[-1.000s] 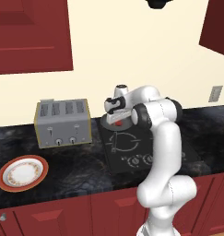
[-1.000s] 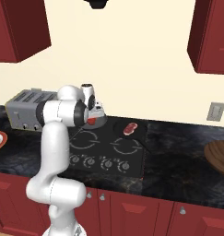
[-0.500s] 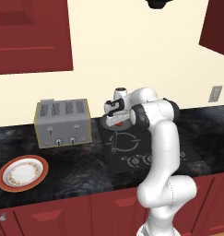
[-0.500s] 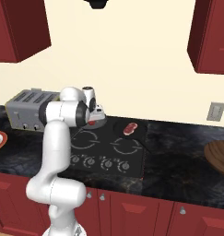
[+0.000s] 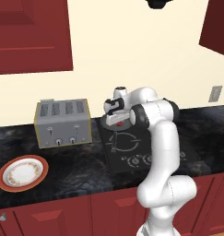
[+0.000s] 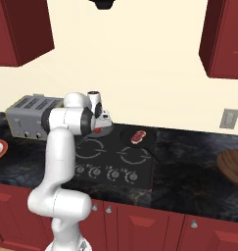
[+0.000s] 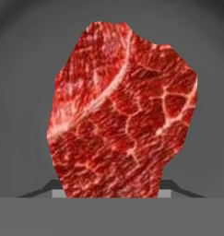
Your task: Place one of the steaks on the plate and the other in the bowl. Then place the bowl in the fridge.
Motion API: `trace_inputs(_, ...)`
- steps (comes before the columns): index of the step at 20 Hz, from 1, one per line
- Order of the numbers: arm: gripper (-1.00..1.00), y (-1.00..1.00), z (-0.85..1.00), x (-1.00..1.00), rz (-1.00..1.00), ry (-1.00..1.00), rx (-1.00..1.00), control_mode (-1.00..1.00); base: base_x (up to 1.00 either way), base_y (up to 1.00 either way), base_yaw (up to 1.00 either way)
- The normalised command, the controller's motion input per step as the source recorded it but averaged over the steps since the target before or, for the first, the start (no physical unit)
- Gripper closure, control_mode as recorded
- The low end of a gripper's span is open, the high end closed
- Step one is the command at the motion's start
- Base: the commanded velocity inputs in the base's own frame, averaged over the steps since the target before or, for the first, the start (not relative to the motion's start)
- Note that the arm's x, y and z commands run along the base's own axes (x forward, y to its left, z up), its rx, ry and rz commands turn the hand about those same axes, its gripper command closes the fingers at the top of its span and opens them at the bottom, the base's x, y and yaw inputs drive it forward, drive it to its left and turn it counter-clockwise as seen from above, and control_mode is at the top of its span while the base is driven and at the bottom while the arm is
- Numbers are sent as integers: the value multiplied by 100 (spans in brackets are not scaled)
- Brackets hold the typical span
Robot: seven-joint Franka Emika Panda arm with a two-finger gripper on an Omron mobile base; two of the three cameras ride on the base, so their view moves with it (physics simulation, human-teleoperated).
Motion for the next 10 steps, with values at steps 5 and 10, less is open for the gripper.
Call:
trace_inputs(5,100,16,29,-29,-3,2,0,-100,0,0,0)
trace_inputs(10,100,-4,91,-86,-9,6,1,-100,0,0,0)
